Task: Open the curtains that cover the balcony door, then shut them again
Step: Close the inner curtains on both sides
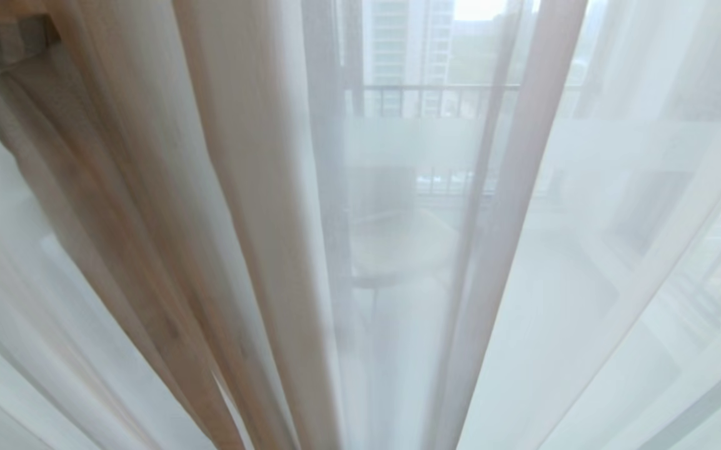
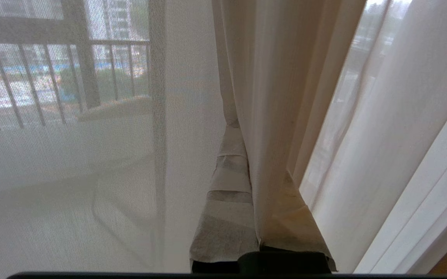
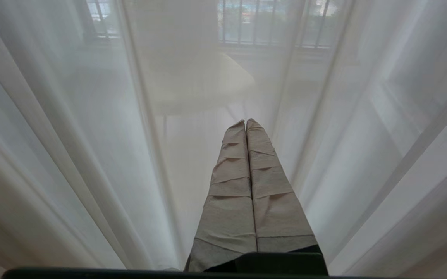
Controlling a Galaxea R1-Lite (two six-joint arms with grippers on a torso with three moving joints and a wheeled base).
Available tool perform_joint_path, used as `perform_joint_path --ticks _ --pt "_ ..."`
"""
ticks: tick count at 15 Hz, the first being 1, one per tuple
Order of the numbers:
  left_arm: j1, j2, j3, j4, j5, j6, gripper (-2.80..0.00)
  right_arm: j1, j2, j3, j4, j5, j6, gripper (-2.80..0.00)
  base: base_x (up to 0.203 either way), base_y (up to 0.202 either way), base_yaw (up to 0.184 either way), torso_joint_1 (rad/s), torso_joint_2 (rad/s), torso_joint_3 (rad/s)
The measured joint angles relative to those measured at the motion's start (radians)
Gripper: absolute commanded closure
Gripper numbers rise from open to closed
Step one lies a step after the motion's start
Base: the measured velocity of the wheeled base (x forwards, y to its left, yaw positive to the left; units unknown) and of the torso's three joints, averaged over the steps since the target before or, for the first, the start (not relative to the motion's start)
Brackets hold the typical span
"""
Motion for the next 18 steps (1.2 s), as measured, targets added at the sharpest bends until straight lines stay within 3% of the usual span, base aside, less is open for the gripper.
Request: perform_joint_path --ticks 11,18 --pt "0.001 -0.044 0.007 0.015 0.016 0.0 0.0 0.0 0.0 0.0 0.001 0.001 0.0 0.0 0.0 -0.008 0.0 0.0 0.0 0.0" --pt "0.004 -0.166 -0.074 0.21 0.019 0.0 0.0 0.0 0.0 0.0 0.0 0.0 0.0 0.0 0.0 0.0 0.0 0.0 0.0 0.0"
